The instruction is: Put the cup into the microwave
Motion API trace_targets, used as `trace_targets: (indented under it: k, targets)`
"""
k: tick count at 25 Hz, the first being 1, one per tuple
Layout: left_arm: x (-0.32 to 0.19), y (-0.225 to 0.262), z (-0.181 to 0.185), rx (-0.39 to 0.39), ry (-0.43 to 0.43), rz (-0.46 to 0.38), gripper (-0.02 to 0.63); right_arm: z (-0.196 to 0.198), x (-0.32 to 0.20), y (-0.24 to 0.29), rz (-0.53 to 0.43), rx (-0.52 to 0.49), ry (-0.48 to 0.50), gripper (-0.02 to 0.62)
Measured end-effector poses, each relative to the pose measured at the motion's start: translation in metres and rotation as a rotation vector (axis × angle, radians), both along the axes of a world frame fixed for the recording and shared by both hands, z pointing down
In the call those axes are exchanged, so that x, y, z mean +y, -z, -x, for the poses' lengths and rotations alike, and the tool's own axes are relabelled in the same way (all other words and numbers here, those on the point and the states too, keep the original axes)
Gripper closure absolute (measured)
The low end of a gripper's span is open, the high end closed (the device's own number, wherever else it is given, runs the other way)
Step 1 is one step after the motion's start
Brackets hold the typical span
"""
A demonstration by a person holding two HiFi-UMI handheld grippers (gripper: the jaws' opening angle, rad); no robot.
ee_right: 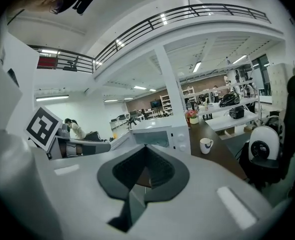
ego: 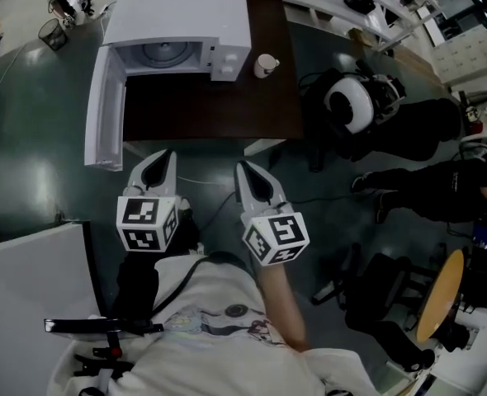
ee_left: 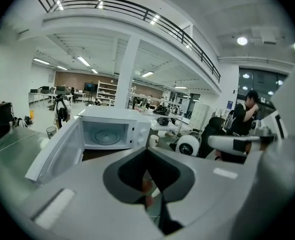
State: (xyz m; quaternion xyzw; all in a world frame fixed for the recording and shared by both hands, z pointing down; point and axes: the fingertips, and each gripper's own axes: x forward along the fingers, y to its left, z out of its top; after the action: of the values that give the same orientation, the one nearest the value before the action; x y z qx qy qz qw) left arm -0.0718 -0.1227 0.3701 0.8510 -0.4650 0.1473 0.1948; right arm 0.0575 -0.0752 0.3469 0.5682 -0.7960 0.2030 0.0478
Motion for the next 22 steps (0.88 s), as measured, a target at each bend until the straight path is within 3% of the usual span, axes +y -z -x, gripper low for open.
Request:
trace_targets:
  k: [12, 16, 22]
  targets:
    - [-0.052, -0.030, -0.012, -0.021, -0.067, 0.125, 0.606, 0.014, -0.049, -0.025, 0.122, -0.003, 0.016, 0.589]
    - [-0.067, -0.049, -0.021, -0.029, -0.058, 0.172, 0.606, 0.003, -0.071, -0.053, 0.167, -0.057, 0.035, 0.544]
    - [-0.088, -0.059, -0.035, -0.059, -0.012, 0.186, 0.606, -0.038, -0.132, -0.090, 0.207, -0.051, 0.065, 0.402]
